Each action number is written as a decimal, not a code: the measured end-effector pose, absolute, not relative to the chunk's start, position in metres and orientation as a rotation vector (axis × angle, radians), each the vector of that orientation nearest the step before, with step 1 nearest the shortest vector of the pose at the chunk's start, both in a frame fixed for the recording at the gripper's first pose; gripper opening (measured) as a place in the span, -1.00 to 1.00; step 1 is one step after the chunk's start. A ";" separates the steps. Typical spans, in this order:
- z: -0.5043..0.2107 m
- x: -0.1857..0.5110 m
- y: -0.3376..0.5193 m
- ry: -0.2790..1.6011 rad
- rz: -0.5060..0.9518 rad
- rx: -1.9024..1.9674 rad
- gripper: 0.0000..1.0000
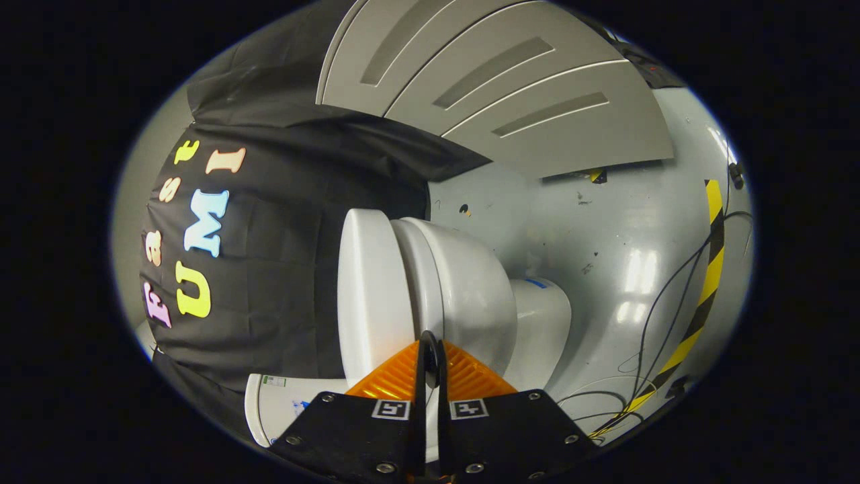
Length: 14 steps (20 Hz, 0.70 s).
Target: Open the toilet lid.
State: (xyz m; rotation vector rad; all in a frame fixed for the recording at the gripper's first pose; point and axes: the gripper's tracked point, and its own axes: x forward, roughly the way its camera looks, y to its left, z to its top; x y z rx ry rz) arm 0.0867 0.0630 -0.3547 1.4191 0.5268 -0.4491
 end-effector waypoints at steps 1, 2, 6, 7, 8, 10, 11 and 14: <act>-0.354 0.086 0.063 0.518 -0.446 1.414 -0.90; -0.354 0.087 0.062 0.520 -0.448 1.411 -0.98; -0.354 0.088 0.061 0.578 -0.444 1.397 -1.00; -0.353 0.087 0.061 0.589 -0.432 1.376 -1.00; -0.352 0.087 0.062 0.596 -0.411 1.350 -1.00; -0.349 0.087 0.060 0.583 -0.387 1.345 -1.00; -0.349 0.086 0.060 0.582 -0.389 1.351 -1.00; -0.341 0.087 0.060 0.579 -0.392 1.326 -1.00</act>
